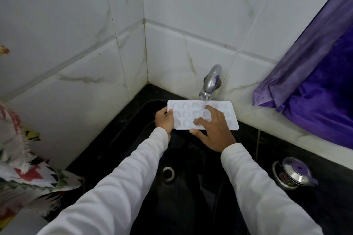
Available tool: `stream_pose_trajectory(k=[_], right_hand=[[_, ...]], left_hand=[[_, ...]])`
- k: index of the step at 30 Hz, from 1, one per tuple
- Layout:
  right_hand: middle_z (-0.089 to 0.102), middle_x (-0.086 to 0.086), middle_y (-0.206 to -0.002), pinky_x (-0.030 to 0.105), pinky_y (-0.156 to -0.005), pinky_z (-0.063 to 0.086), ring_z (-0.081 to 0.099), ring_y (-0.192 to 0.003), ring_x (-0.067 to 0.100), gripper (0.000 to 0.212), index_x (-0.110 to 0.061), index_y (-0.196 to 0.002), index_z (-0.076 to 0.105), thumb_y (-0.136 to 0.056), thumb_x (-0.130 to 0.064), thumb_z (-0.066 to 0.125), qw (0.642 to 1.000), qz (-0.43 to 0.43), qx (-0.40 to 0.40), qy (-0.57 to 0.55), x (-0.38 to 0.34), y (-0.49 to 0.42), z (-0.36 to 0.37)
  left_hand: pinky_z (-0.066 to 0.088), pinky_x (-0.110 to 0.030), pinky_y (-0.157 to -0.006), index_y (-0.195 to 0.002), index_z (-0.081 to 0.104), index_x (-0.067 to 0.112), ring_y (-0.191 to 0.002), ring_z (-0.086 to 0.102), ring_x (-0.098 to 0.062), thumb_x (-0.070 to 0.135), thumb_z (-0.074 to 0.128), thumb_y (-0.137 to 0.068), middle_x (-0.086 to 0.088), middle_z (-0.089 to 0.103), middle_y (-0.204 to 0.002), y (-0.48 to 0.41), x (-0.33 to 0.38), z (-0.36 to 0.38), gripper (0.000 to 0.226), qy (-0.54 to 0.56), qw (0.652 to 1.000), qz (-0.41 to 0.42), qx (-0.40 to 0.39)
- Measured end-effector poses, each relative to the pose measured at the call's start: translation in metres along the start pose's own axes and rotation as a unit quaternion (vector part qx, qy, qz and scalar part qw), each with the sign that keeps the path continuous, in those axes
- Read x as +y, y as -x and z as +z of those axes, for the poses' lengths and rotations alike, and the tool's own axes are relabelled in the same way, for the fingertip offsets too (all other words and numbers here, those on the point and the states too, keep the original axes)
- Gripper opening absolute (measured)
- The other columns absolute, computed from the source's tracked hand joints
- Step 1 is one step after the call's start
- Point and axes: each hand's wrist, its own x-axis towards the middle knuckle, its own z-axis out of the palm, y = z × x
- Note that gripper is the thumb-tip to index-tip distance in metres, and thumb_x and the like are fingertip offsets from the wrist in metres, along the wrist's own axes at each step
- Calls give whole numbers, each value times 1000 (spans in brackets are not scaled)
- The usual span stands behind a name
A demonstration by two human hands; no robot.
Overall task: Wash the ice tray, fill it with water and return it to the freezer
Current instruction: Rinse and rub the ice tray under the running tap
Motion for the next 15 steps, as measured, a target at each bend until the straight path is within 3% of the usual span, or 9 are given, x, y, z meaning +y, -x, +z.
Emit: stream_pose_trajectory(k=[5, 9, 15], right_hand=[[43, 18, -144, 63, -105, 35, 38, -134, 38, 51, -25, -110, 67, -88, -68, 48, 1000, 4, -9, 21, 2, 1, 2], [41, 18, -146, 62, -106, 35, 34, -135, 36, 49, -26, -106, 68, -87, -67, 53, 1000, -4, -3, -8, -3, 3, 4], [40, 17, -148, 65, -107, 32, 36, -136, 37, 55, -26, -115, 63, -90, -71, 43, 1000, 10, -11, 19, -2, 7, 8]], left_hand=[[57, -43, -91, -106, 67, 16, -101, 67, -26, 18, 47, -100, -10, 69, -111, -3, 2, -3, 20, 0, 1000, 0, 11], [56, -45, -92, -116, 68, 12, -101, 67, -26, 19, 47, -100, -8, 70, -110, -2, 1, -4, 27, -12, 1000, 0, 11], [58, -38, -81, -98, 67, 17, -97, 68, -27, 16, 47, -100, -11, 70, -106, -2, -1, -7, 20, -4, 1000, 4, 6]])
